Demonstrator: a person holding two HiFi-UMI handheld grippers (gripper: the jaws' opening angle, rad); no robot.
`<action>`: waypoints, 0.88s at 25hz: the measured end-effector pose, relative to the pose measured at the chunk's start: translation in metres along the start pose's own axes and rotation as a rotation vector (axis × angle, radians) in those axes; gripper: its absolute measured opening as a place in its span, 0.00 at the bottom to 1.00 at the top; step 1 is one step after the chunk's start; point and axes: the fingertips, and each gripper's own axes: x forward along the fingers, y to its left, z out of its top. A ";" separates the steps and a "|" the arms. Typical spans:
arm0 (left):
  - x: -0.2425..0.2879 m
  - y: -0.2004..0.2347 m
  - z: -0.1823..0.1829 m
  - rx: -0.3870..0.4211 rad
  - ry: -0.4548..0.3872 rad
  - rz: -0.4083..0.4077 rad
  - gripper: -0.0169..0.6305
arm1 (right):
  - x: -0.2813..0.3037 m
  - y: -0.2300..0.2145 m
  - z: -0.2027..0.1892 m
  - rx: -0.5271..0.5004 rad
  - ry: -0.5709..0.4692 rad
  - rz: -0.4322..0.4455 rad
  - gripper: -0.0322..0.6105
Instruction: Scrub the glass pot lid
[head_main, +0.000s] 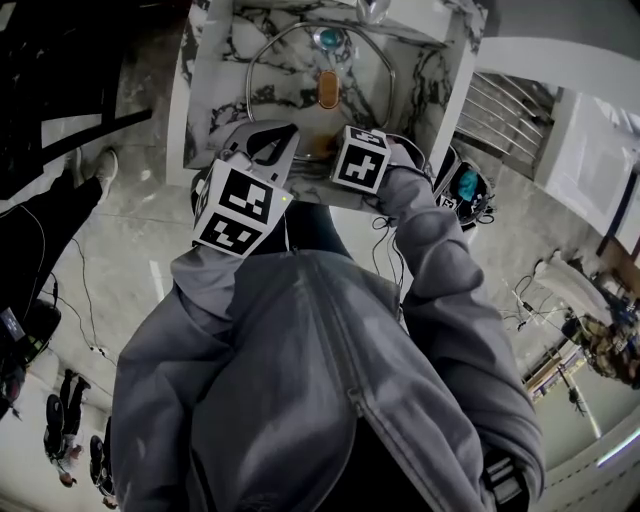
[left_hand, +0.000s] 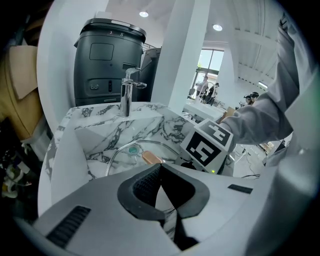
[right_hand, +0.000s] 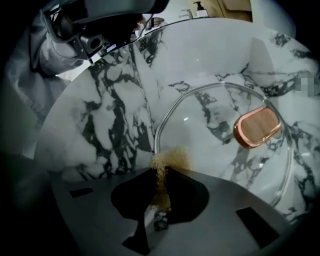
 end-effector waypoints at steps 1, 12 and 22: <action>0.001 -0.001 0.000 0.000 0.002 -0.002 0.05 | 0.002 0.005 -0.001 0.014 0.001 0.045 0.14; 0.018 0.000 0.012 0.015 0.017 -0.040 0.05 | -0.040 -0.004 0.001 0.045 -0.091 0.086 0.14; 0.067 0.011 0.040 0.052 0.053 -0.093 0.05 | -0.117 -0.093 -0.019 0.082 -0.104 -0.208 0.14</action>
